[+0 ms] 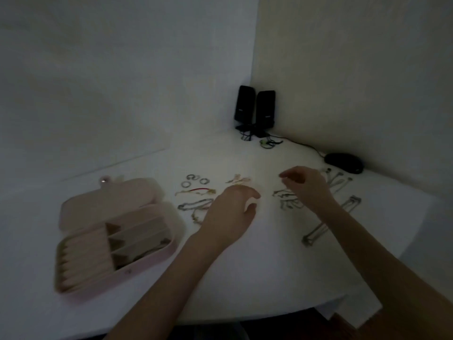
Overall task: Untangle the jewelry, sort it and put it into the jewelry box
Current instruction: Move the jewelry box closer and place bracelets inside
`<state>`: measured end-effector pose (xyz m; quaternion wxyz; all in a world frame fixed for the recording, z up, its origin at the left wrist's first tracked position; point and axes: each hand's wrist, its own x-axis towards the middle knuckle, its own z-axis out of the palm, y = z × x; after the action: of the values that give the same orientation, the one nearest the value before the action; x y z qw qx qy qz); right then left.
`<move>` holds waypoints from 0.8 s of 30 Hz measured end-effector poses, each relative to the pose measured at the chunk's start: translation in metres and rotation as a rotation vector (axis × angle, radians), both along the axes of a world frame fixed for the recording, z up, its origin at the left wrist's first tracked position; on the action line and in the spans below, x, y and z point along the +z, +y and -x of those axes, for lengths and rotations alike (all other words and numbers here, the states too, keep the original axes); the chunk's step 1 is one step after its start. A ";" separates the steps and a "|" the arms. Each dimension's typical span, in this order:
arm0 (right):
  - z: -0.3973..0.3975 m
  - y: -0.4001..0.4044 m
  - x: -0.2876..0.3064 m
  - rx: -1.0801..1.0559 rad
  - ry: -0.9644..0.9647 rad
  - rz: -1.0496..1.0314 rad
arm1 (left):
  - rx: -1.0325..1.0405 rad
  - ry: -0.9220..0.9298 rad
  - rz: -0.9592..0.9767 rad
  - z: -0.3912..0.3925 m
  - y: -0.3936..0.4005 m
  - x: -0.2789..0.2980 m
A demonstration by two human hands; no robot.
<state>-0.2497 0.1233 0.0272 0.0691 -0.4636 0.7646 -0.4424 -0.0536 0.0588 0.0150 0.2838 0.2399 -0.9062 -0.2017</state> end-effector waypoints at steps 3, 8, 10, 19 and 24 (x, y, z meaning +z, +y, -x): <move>0.061 -0.002 -0.002 -0.182 0.082 -0.016 | -0.067 -0.062 0.009 0.044 0.005 -0.004; 0.143 -0.023 -0.009 -0.319 0.153 -0.144 | -0.060 -0.144 0.008 0.088 0.000 -0.025; 0.161 -0.035 -0.017 -0.332 0.272 -0.338 | -0.027 -0.181 -0.008 0.094 -0.003 -0.033; 0.164 -0.044 -0.031 -0.449 0.685 -0.520 | 0.008 -0.192 -0.016 0.097 -0.006 -0.039; 0.141 -0.048 -0.013 -0.292 0.208 -0.072 | 0.135 -0.109 -0.008 0.093 -0.002 -0.029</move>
<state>-0.3907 0.0757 0.0138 -0.0585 -0.3882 0.8421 -0.3698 -0.1463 0.0564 -0.0141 0.2462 0.3123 -0.9012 -0.1726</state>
